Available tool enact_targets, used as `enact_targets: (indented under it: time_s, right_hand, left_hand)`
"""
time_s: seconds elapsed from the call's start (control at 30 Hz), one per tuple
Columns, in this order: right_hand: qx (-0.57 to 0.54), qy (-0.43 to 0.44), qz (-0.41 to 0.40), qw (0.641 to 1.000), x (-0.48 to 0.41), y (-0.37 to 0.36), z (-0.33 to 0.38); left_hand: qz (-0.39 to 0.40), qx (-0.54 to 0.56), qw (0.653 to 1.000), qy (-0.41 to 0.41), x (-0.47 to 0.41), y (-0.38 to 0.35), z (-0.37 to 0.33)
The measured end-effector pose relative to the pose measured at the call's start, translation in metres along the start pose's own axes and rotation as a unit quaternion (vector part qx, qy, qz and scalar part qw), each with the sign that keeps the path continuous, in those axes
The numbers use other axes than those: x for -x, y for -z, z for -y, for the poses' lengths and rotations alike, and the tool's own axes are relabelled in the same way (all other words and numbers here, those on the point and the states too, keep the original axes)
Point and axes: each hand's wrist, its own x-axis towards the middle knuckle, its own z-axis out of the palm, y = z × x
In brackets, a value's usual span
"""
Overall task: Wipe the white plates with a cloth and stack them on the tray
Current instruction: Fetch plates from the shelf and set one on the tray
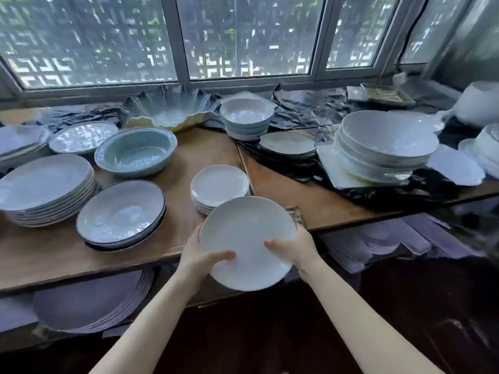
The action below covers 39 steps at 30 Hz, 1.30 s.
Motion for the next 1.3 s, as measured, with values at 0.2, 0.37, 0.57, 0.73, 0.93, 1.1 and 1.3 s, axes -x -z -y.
enact_targets:
  time_s: [0.2,0.37,0.57,0.73,0.93,1.1,1.3]
  right_hand:
    - [0.047,0.014,0.075,0.996,-0.115,-0.006,0.043]
    - [0.092,0.027,0.136,0.986,-0.188,-0.023,0.075]
    - [0.091,0.024,0.169,0.981,-0.242,-0.061,0.091]
    - [0.098,0.012,0.167,0.981,-0.272,-0.092,0.097]
    - [0.113,-0.004,0.151,0.982,-0.291,-0.111,0.096]
    - [0.143,0.0,0.141,0.98,-0.298,-0.117,0.094]
    - [0.167,0.01,0.145,0.975,-0.302,-0.116,0.092]
  left_hand:
    - [-0.056,0.018,0.998,0.028,-0.092,-0.025,-0.016]
    - [-0.117,0.04,0.991,0.054,-0.147,-0.032,-0.024]
    - [-0.156,0.067,0.983,0.073,-0.195,-0.021,-0.021]
    - [-0.167,0.077,0.979,0.082,-0.229,-0.008,-0.016]
    - [-0.164,0.088,0.977,0.099,-0.257,0.0,-0.013]
    - [-0.163,0.089,0.977,0.102,-0.262,-0.002,-0.011]
    - [-0.167,0.081,0.979,0.085,-0.262,-0.005,-0.012]
